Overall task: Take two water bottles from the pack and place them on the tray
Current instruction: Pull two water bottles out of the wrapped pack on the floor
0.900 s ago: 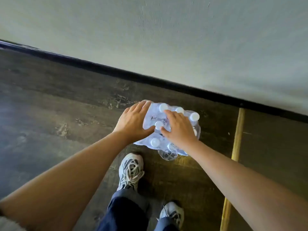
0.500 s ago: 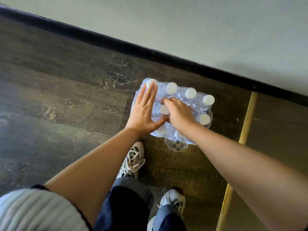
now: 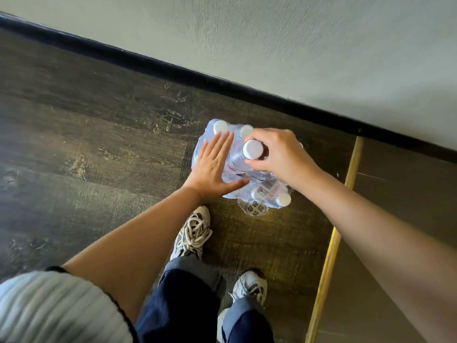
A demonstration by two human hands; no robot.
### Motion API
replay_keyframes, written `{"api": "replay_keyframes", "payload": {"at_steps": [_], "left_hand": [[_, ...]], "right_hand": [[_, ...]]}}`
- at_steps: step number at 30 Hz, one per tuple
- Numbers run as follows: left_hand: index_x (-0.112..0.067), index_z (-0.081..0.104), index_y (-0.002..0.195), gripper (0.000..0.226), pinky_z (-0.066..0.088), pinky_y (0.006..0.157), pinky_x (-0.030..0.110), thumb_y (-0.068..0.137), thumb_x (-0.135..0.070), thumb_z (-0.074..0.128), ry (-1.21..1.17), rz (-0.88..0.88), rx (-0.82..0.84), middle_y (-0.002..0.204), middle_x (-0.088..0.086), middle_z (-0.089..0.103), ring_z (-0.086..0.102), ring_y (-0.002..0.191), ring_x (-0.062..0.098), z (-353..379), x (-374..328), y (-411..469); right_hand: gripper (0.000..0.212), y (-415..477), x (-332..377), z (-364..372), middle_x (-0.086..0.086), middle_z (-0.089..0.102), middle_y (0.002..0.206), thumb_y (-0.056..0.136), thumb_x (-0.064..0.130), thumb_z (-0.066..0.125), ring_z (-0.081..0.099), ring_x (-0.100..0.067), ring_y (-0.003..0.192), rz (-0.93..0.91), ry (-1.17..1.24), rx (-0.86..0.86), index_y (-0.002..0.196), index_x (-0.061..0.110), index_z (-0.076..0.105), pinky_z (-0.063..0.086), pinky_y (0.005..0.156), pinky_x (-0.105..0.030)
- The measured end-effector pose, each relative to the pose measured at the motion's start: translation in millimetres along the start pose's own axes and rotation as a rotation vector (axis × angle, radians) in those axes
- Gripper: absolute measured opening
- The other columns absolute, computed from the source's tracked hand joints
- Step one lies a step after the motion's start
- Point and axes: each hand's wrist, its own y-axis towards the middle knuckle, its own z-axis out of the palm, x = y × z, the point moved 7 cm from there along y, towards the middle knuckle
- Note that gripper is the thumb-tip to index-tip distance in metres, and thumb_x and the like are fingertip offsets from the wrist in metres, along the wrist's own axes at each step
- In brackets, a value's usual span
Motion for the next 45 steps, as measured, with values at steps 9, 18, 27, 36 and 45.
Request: {"api": "replay_keyframes", "payload": {"at_steps": [9, 18, 27, 36, 45], "left_hand": [[-0.045, 0.038, 0.108, 0.067, 0.033, 0.074, -0.009, 0.055, -0.048, 0.078, -0.4, -0.12, -0.249, 0.096, -0.048, 0.051, 0.046, 0.092, -0.03, -51.8, -47.8, -5.5], [-0.038, 0.044, 0.105, 0.062, 0.044, 0.069, -0.002, 0.055, -0.049, 0.078, -0.449, -0.202, -0.314, 0.089, -0.027, 0.06, 0.058, 0.085, -0.019, -70.5, -17.5, -5.7], [-0.021, 0.049, 0.115, 0.069, 0.051, 0.077, 0.007, 0.057, -0.045, 0.079, -0.453, -0.197, -0.289, 0.095, -0.021, 0.062, 0.063, 0.091, -0.008, -70.5, -6.4, -3.8], [-0.035, 0.041, 0.114, 0.068, 0.044, 0.07, -0.003, 0.059, -0.039, 0.082, -0.408, -0.181, -0.16, 0.094, -0.028, 0.057, 0.057, 0.085, -0.021, -66.6, -29.4, -2.9], [-0.04, 0.039, 0.113, 0.071, 0.048, 0.081, 0.019, 0.055, -0.052, 0.08, -0.332, -0.146, -0.043, 0.099, -0.024, 0.055, 0.058, 0.093, -0.001, -47.1, -85.4, 7.7]], "right_hand": [[0.031, 0.7, 64.0, -96.2, -0.003, 0.069, 0.078, 0.057, 0.019, 0.081, 0.058, -0.016, 0.069, -0.082, 0.038, -0.087, 0.084, 0.012, 0.068, 0.04, 0.06, -0.015], [0.03, -5.5, -53.7, -15.0, -0.011, 0.066, 0.106, 0.091, 0.034, 0.045, 0.064, -0.026, 0.091, 0.382, 0.212, -0.249, 0.11, 0.013, 0.056, 0.051, 0.073, -0.036], [0.056, 0.6, -86.8, 84.4, -0.019, 0.046, 0.132, 0.083, 0.002, 0.056, 0.056, -0.035, 0.109, 0.385, -0.303, 0.024, 0.134, 0.015, 0.035, 0.052, 0.086, -0.042], [0.038, -31.8, -45.2, 17.1, -0.015, 0.056, 0.121, 0.081, 0.012, 0.063, 0.06, -0.032, 0.103, 0.255, -0.153, -0.082, 0.117, 0.007, 0.052, 0.05, 0.088, -0.04], [0.025, -114.3, 10.6, -118.4, -0.011, 0.063, 0.084, 0.068, 0.007, 0.074, 0.054, -0.021, 0.071, 0.183, -0.043, -0.357, 0.09, 0.006, 0.064, 0.036, 0.058, -0.013]]}}
